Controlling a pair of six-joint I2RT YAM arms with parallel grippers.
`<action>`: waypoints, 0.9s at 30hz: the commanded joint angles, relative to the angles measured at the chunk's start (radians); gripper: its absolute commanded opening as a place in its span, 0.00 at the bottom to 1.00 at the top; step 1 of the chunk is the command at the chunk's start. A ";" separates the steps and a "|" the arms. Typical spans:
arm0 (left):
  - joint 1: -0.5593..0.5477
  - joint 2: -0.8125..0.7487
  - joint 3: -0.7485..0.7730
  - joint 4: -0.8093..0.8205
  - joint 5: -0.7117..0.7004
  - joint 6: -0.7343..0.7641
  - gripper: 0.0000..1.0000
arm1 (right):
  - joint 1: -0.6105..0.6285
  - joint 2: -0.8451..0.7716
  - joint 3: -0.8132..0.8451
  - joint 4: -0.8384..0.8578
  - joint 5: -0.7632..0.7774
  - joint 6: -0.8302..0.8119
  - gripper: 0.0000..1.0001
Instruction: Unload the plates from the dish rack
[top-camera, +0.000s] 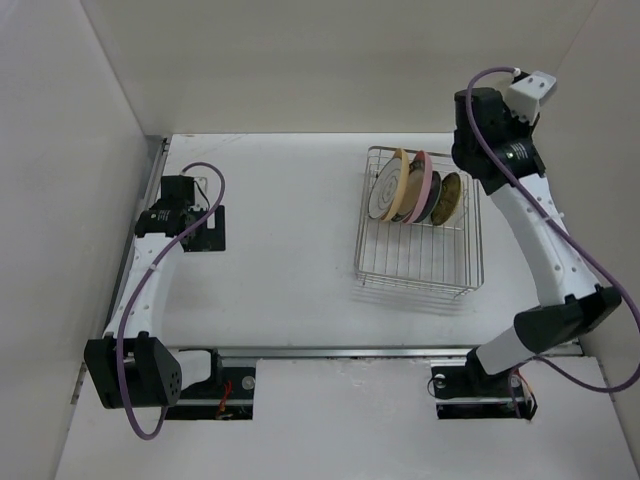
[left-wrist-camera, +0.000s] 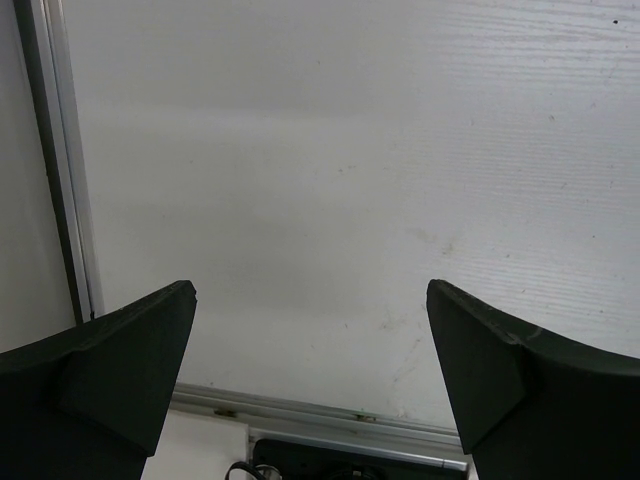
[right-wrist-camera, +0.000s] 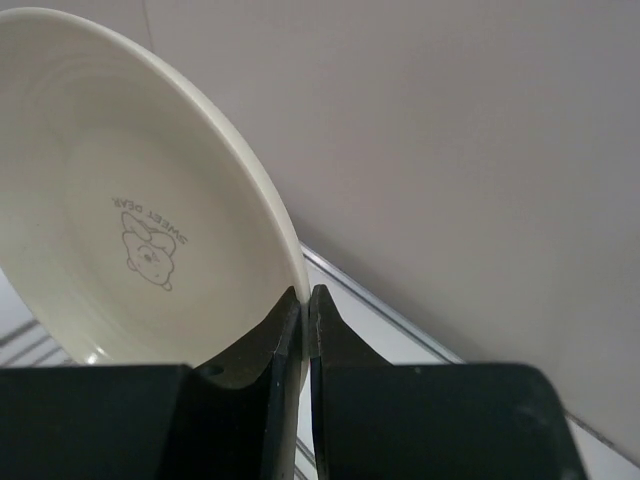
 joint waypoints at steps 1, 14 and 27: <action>0.004 -0.014 0.006 -0.017 0.028 0.011 1.00 | 0.096 -0.046 0.058 0.037 0.119 -0.021 0.00; 0.004 -0.067 0.056 -0.090 0.388 0.104 1.00 | 0.415 0.020 -0.100 0.346 -0.654 -0.021 0.00; 0.004 -0.037 0.038 -0.081 0.571 0.115 1.00 | 0.533 0.203 -0.261 0.580 -1.141 0.021 0.00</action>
